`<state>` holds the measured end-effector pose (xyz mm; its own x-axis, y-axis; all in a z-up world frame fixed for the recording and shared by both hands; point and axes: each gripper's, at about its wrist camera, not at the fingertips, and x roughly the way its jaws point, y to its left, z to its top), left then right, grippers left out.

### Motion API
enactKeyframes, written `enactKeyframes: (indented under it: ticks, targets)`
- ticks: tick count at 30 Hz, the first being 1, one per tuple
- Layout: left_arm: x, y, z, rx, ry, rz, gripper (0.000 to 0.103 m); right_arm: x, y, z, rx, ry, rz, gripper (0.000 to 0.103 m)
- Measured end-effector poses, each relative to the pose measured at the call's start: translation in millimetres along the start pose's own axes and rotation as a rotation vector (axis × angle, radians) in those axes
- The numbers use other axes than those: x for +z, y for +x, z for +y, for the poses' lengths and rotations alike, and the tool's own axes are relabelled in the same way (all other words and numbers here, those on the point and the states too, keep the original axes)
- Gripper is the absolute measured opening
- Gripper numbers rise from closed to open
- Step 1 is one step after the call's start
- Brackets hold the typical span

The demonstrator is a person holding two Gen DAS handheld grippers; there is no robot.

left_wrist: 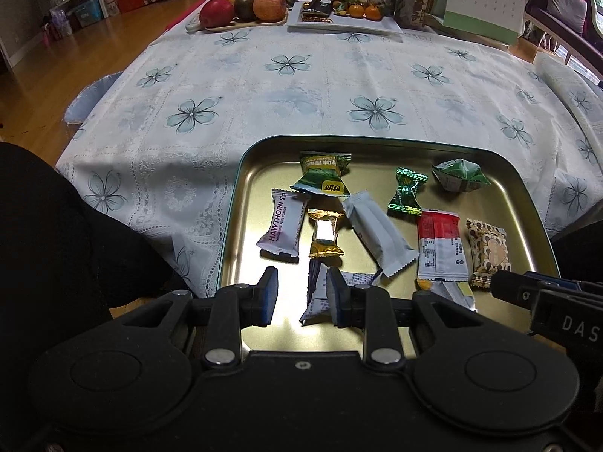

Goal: Organize snacks

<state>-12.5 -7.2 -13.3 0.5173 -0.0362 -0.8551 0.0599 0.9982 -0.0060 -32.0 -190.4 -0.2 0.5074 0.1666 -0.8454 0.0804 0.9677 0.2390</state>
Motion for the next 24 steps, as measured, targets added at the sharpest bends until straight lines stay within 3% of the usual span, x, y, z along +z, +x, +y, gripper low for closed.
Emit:
enactKeyframes:
  ticks: [9,15,24]
  targets:
    - [-9,-9,-1,0.004,0.003,-0.066,0.036,-16,-4,2,-0.01,-0.03,-0.073,0.037]
    - [-14,-13,-8,0.01,0.037,-0.11,0.041,-18,-2,-2,-0.006,-0.016,-0.067,0.039]
    - [-15,-4,-12,0.028,0.046,-0.068,0.041,-18,2,-9,0.01,0.033,-0.047,0.04]
